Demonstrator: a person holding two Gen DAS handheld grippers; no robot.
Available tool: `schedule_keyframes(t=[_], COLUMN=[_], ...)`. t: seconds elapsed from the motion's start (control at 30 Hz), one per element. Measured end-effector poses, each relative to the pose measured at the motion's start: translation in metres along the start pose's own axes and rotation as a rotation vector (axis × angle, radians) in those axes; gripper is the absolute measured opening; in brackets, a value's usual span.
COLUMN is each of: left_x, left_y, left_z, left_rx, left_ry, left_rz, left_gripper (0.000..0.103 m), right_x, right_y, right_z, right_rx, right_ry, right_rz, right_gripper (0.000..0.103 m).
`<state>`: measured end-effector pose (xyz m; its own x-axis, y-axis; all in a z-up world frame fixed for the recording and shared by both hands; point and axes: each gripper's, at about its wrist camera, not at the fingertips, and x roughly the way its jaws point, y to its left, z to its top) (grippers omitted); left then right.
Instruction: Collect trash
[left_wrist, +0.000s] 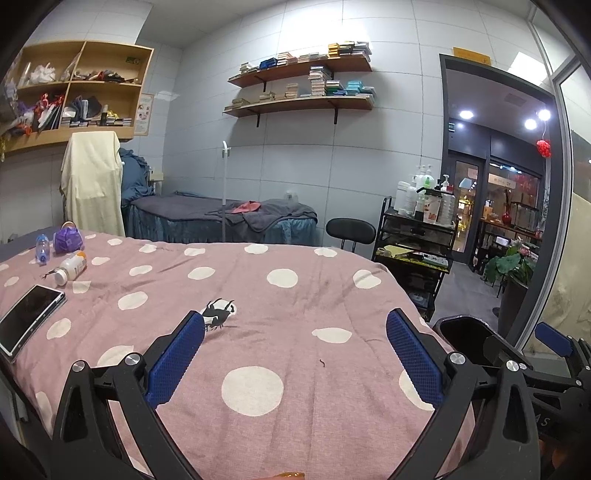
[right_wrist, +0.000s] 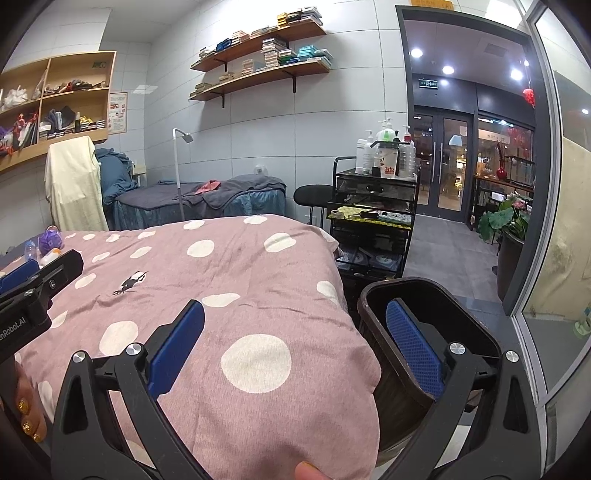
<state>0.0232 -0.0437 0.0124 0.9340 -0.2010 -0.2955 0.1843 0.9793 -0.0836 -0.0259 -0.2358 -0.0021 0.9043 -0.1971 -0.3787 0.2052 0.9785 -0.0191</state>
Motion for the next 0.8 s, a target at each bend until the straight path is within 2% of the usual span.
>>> schedule_keyframes(t=[0.8], left_x=[-0.0035], left_y=[-0.0008], left_z=[0.0017], left_rx=[-0.007], left_ry=[0.012], left_rz=[-0.005], left_gripper=[0.097], right_x=[-0.0005], right_y=[0.0019], right_z=[0.0001], right_rx=[0.011], right_ry=[0.005], right_rz=[0.021], right_gripper=[0.097])
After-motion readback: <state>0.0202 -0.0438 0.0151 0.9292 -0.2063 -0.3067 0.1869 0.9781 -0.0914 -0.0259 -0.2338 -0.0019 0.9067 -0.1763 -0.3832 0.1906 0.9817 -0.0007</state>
